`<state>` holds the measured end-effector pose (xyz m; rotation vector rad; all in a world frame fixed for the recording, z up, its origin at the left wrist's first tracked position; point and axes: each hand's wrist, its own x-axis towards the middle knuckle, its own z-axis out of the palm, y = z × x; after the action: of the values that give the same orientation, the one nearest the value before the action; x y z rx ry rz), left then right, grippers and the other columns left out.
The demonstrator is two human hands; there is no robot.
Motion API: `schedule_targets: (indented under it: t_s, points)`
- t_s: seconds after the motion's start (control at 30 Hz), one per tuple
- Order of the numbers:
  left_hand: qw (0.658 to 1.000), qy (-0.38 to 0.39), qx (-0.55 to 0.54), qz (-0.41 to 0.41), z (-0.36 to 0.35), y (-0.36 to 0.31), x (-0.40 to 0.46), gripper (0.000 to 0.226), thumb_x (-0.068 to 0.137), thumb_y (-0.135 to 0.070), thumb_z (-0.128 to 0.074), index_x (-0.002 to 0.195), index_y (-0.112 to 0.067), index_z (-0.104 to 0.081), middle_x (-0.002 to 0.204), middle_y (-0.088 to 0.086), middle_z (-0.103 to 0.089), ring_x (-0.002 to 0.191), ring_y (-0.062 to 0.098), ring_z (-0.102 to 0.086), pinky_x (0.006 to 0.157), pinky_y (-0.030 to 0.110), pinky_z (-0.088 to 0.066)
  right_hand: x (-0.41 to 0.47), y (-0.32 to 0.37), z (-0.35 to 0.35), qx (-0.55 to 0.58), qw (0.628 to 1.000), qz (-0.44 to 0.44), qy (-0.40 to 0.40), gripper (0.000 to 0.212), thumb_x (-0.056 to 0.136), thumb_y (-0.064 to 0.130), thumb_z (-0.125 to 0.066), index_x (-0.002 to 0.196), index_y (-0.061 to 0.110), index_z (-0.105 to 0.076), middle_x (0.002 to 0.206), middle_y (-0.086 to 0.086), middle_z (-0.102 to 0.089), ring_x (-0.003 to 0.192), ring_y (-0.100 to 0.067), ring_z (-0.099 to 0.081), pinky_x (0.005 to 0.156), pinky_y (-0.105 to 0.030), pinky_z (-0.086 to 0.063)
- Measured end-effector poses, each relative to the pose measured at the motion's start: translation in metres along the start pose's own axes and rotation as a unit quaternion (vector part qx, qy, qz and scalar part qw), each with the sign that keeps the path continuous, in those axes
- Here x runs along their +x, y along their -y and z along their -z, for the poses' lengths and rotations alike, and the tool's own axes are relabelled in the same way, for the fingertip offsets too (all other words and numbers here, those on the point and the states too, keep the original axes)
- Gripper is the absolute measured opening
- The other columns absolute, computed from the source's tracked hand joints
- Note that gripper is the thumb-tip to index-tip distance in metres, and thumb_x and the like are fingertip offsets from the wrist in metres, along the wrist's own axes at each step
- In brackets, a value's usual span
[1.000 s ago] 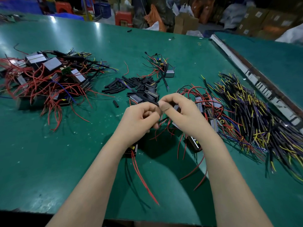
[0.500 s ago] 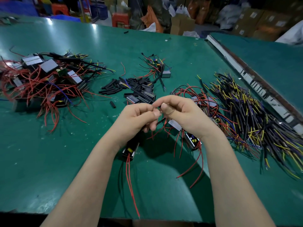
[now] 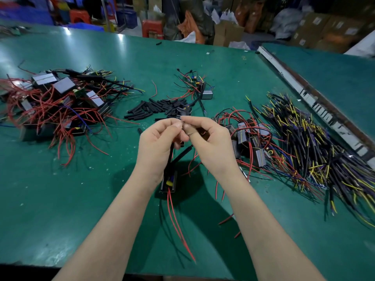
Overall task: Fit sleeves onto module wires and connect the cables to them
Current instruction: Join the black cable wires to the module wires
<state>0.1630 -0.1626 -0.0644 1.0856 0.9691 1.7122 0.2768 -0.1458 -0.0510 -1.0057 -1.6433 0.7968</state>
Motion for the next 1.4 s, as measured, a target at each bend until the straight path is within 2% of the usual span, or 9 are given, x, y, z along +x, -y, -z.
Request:
schedule_targets:
  t_s: [0.13,0.23,0.43,0.57,0.73,0.83,0.93,1.07,1.4]
  points:
    - [0.998,-0.061,-0.012,0.006,-0.004,0.002,0.0,0.022,0.094,-0.002,-0.049,0.079,-0.012,-0.061,0.053,-0.009,-0.057,0.049,0.002,-0.046,0.05,0.012,-0.039,-0.005,0.001,-0.005,-0.105,0.99,0.083,-0.049,0.016,0.085,0.012,-0.066,0.099,0.015,-0.072,0.089,0.008,-0.067,0.09,-0.019,-0.063,0.085,-0.051,-0.047]
    - [0.996,-0.08,-0.018,0.037,-0.004,0.003,0.001,0.02,0.093,-0.004,-0.051,0.078,-0.012,-0.062,0.053,-0.01,-0.057,0.048,0.001,-0.045,0.048,0.011,-0.038,-0.005,0.002,-0.004,-0.109,0.987,0.108,-0.041,0.016,0.083,0.011,-0.067,0.098,0.014,-0.065,0.078,0.015,-0.06,0.078,-0.02,-0.061,0.08,-0.056,-0.047]
    - [0.997,-0.067,0.047,0.015,-0.005,0.005,-0.002,0.013,0.093,-0.009,-0.056,0.084,-0.012,-0.064,0.057,-0.009,-0.06,0.053,0.0,-0.05,0.054,0.011,-0.042,-0.002,0.001,0.005,-0.128,0.983,0.126,-0.035,0.028,0.081,0.007,-0.069,0.1,0.018,-0.051,0.076,0.006,-0.064,0.074,-0.014,-0.055,0.081,-0.057,-0.045]
    - [0.991,-0.069,0.116,-0.01,-0.005,0.006,-0.005,0.014,0.093,-0.013,-0.058,0.084,-0.02,-0.065,0.065,-0.013,-0.067,0.06,-0.001,-0.057,0.059,0.012,-0.046,-0.002,0.001,0.006,-0.144,0.98,0.125,-0.058,0.035,0.079,0.008,-0.069,0.096,0.026,-0.045,0.075,0.006,-0.06,0.072,-0.012,-0.05,0.081,-0.056,-0.044]
    - [0.98,-0.07,0.185,-0.035,-0.005,0.007,-0.007,0.013,0.092,-0.024,-0.059,0.081,-0.027,-0.065,0.066,-0.017,-0.066,0.058,-0.001,-0.056,0.06,0.014,-0.044,-0.002,0.0,0.006,-0.157,0.978,0.126,-0.062,0.026,0.078,0.005,-0.069,0.097,0.015,-0.052,0.071,0.005,-0.061,0.071,-0.014,-0.048,0.079,-0.055,-0.044]
    - [0.975,-0.075,0.204,-0.049,-0.004,0.007,-0.007,0.011,0.091,-0.025,-0.062,0.081,-0.029,-0.065,0.073,-0.013,-0.068,0.065,0.004,-0.058,0.066,0.023,-0.049,-0.003,0.001,0.005,-0.158,0.976,0.136,-0.063,0.026,0.078,0.005,-0.068,0.098,0.013,-0.053,0.071,0.004,-0.061,0.071,-0.016,-0.049,0.077,-0.056,-0.044]
    - [0.973,-0.074,0.209,-0.061,-0.004,0.006,-0.007,0.012,0.092,-0.023,-0.061,0.082,-0.029,-0.064,0.076,-0.012,-0.068,0.067,0.004,-0.059,0.069,0.022,-0.049,-0.003,0.001,0.005,-0.153,0.976,0.142,-0.067,0.027,0.079,0.005,-0.068,0.1,0.013,-0.053,0.074,0.005,-0.06,0.073,-0.019,-0.053,0.077,-0.056,-0.045]
    - [0.971,-0.067,0.217,-0.077,-0.004,0.006,-0.007,0.013,0.094,-0.023,-0.058,0.083,-0.029,-0.064,0.075,-0.015,-0.068,0.07,0.001,-0.06,0.071,0.024,-0.052,-0.001,0.002,0.006,-0.133,0.98,0.136,-0.058,0.036,0.08,0.006,-0.067,0.1,0.025,-0.045,0.076,0.005,-0.062,0.077,-0.022,-0.057,0.078,-0.056,-0.046]
    - [0.99,-0.07,0.12,-0.039,-0.004,0.003,-0.005,0.017,0.094,-0.014,-0.055,0.08,-0.018,-0.064,0.065,-0.011,-0.065,0.062,0.0,-0.055,0.061,0.012,-0.044,-0.001,0.003,0.007,-0.109,0.983,0.14,-0.043,0.042,0.083,0.01,-0.066,0.099,0.036,-0.037,0.078,0.021,-0.056,0.078,-0.011,-0.055,0.083,-0.054,-0.046]
